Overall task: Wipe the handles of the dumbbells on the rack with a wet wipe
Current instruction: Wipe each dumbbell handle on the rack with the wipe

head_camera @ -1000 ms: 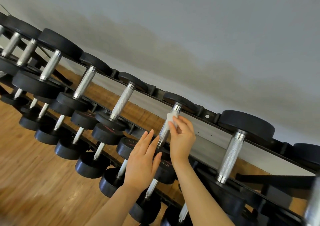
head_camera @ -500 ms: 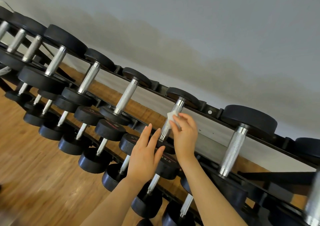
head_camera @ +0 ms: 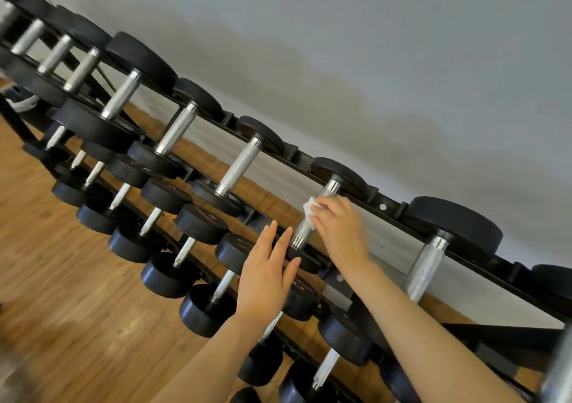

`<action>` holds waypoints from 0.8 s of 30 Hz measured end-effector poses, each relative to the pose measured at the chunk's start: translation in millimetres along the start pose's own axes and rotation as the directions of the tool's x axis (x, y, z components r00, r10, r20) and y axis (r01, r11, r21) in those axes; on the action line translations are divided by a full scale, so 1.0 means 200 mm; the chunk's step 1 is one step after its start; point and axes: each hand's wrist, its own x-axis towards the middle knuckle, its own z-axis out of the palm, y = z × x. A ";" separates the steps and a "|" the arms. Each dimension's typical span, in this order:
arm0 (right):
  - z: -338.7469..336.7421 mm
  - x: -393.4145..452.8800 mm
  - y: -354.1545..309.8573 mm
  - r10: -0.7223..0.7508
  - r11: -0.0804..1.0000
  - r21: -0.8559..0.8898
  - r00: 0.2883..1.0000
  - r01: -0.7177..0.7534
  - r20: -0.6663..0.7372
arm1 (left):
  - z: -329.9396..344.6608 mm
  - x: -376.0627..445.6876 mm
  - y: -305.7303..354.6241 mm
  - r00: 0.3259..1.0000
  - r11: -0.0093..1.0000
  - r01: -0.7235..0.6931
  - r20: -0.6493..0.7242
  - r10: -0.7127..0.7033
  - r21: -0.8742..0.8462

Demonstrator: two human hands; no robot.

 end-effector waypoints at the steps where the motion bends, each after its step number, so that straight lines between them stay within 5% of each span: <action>1: 0.01 -0.02 0.01 -0.089 0.996 -0.025 0.996 0.089 0.029 | 0.00 0.00 0.00 1.000 1.000 0.005 -0.009 -0.005 0.003; 4: 0.02 -0.03 0.05 -0.306 0.949 -0.052 0.948 0.312 0.089 | 0.00 0.00 0.01 1.000 1.000 0.010 -0.024 -0.010 0.011; 9: -0.01 0.04 0.07 -0.155 0.988 -0.018 0.988 0.155 -0.004 | 0.00 -0.01 0.02 0.998 0.999 0.013 -0.064 -0.010 0.048; 14: 0.05 -0.06 0.04 -0.263 0.964 0.054 0.964 0.260 0.046 | 0.00 -0.02 0.02 0.997 1.000 0.008 -0.072 -0.007 0.014; 18: 0.03 0.01 0.07 -0.119 0.991 0.049 0.992 0.121 -0.041 | 0.01 -0.02 0.01 0.998 1.000 0.013 -0.060 -0.014 -0.016; 24: 0.04 -0.01 0.06 -0.353 0.935 0.040 0.935 0.352 0.039 | 0.01 -0.02 0.00 0.998 0.999 0.023 -0.050 -0.025 -0.030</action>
